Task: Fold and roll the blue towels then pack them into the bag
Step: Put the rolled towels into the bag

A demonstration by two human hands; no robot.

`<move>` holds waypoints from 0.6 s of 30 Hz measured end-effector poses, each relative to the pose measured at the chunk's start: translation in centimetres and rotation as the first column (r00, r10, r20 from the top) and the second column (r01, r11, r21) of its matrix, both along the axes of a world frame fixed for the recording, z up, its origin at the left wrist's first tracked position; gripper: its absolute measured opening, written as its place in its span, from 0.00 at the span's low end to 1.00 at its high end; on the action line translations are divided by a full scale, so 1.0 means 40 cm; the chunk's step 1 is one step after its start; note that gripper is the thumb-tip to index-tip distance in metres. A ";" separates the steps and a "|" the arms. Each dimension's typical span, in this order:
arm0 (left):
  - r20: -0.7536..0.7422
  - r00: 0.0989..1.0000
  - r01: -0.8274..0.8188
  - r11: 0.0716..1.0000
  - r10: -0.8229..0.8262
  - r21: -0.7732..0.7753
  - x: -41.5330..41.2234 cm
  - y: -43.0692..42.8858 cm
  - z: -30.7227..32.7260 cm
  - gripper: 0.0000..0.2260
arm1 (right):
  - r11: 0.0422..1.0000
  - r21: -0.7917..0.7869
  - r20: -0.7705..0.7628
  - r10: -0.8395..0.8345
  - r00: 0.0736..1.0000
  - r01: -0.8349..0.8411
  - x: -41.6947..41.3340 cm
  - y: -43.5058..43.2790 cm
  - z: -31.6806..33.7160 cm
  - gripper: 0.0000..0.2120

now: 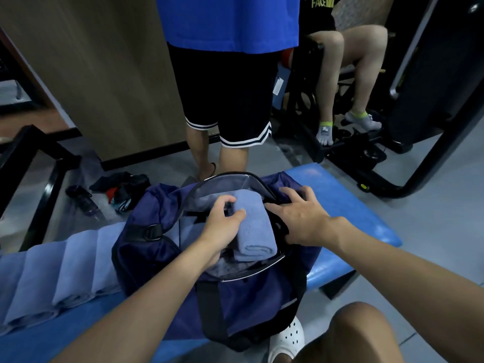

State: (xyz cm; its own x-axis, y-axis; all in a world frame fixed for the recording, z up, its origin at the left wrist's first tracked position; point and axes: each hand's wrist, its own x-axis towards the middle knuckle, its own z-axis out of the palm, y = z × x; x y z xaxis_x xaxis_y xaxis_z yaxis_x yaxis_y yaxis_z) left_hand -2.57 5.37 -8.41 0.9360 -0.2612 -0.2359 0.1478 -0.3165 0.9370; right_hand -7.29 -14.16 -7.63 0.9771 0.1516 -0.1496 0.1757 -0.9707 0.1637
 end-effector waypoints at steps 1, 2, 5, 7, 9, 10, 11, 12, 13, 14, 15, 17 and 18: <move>-0.016 1.000 -0.010 1.000 0.010 -0.006 0.000 -0.002 -0.001 0.09 | 0.999 0.037 -0.028 -0.006 1.000 0.007 0.002 -0.002 0.002 0.36; -0.030 0.999 -0.015 1.000 0.015 -0.007 -0.002 -0.002 0.000 0.09 | 0.997 0.069 -0.053 -0.011 0.999 0.015 0.003 -0.003 0.005 0.39; -0.064 0.998 -0.018 1.000 0.018 0.000 -0.006 -0.001 0.000 0.09 | 0.997 0.072 -0.051 -0.031 0.998 0.035 0.003 -0.005 0.008 0.49; -0.069 0.998 -0.008 1.000 0.009 0.017 -0.008 0.002 0.000 0.10 | 0.998 0.030 -0.047 -0.053 0.998 0.054 0.005 -0.006 0.012 0.55; -0.083 0.997 0.004 1.000 -0.002 0.027 -0.013 0.004 0.006 0.10 | 0.998 0.027 -0.056 -0.051 0.997 0.053 0.005 -0.008 0.018 0.55; -0.092 0.996 0.006 1.000 -0.004 0.027 -0.013 0.002 0.008 0.10 | 0.998 0.043 -0.060 -0.040 0.997 0.042 0.005 -0.010 0.019 0.55; -0.100 0.995 0.003 1.000 0.000 0.026 -0.015 0.001 0.009 0.10 | 0.998 0.061 -0.065 -0.022 0.998 0.026 0.004 -0.011 0.021 0.53; -0.101 0.995 -0.001 1.000 0.003 0.025 -0.015 0.000 0.009 0.10 | 0.997 0.079 -0.068 -0.006 0.998 0.012 0.005 -0.012 0.017 0.53; -0.098 0.995 -0.004 1.000 0.006 0.026 -0.015 0.000 0.009 0.10 | 0.996 0.092 -0.071 0.005 0.997 0.002 0.008 -0.011 0.011 0.52; -0.096 0.995 -0.003 1.000 0.006 0.029 -0.016 0.000 0.009 0.10 | 0.995 0.095 -0.078 0.009 0.997 -0.001 0.012 -0.011 0.003 0.53; -0.095 0.995 0.004 0.999 0.000 0.039 -0.016 0.001 0.006 0.10 | 0.996 0.091 -0.090 0.003 0.996 0.006 0.018 -0.010 -0.001 0.54; -0.095 0.995 0.021 0.998 -0.016 0.056 -0.016 0.004 0.001 0.11 | 0.997 0.069 -0.103 -0.019 0.994 0.026 0.033 -0.007 -0.003 0.57; -0.093 0.995 0.027 0.998 -0.021 0.062 -0.017 0.005 0.000 0.11 | 0.998 0.050 -0.096 -0.024 0.995 0.029 0.038 -0.004 -0.001 0.58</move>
